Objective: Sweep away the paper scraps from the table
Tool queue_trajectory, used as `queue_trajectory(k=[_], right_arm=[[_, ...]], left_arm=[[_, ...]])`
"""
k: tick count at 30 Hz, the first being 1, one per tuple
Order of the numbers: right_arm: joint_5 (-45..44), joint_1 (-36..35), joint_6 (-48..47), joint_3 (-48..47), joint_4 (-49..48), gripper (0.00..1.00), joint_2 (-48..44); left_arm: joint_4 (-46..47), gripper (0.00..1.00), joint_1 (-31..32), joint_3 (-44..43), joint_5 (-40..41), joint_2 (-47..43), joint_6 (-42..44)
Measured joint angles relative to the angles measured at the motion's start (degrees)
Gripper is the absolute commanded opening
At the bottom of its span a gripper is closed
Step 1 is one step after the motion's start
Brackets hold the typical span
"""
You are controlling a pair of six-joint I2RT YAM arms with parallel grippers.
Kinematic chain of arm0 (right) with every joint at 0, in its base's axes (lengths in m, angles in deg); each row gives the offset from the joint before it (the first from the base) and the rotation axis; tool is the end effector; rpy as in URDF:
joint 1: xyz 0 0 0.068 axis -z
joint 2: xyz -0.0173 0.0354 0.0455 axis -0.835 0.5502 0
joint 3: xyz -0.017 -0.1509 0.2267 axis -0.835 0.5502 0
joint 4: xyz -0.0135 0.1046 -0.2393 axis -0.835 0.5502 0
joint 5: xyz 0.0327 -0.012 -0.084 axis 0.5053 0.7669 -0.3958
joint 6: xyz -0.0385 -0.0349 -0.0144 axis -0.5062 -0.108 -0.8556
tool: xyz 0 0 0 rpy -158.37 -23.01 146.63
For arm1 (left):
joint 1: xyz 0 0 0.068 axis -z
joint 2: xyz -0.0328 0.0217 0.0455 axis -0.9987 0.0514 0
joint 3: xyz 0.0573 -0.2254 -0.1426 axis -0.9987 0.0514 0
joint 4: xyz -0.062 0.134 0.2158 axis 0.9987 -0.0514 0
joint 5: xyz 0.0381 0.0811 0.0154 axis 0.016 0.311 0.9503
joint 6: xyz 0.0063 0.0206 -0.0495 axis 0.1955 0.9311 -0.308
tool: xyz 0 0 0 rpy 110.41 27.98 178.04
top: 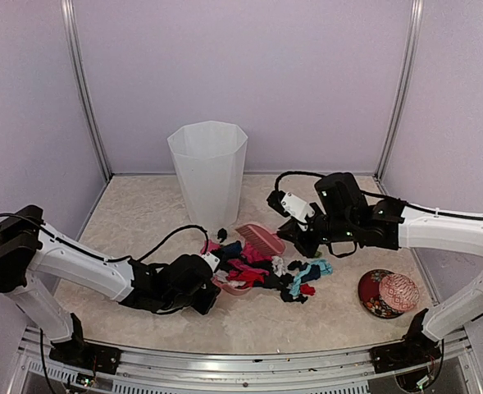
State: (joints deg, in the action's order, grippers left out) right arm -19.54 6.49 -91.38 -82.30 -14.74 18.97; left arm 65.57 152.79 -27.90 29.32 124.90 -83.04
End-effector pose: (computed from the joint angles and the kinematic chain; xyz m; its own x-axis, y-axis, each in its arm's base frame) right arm 0.1946 0.2348 0.2727 -0.2241 -0.5468 -0.8067 -0.8367 0.5324 -0.1284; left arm 0.1340 -0.2664 0.1396 -0.5510 0.4513 -0.7020 0.6063 0.7945 0.0349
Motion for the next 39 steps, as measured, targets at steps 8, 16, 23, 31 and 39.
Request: queue_trajectory(k=[8,16,23,31,39], right_arm=[[-12.5,0.0,1.7,2.2,0.2,0.00,-5.1],[-24.2,1.6,4.2,6.8,-1.5,0.00,-12.3],[-27.1,4.1,7.4,10.1,-3.2,0.00,-15.2],[-26.8,4.9,9.2,11.5,-4.3,0.00,-15.4],[-26.5,5.4,9.9,12.3,-5.0,0.00,-16.1]], left_arm=[[6.3,0.00,2.2,7.3,5.2,-4.5,-1.9],[6.0,0.00,3.1,8.6,9.5,-12.3,-2.3],[1.9,0.00,3.1,6.9,11.7,-15.9,-2.2],[-5.1,0.00,3.5,1.7,12.4,-17.6,-2.0],[-13.1,0.00,4.2,-6.5,12.4,-17.8,-0.5]])
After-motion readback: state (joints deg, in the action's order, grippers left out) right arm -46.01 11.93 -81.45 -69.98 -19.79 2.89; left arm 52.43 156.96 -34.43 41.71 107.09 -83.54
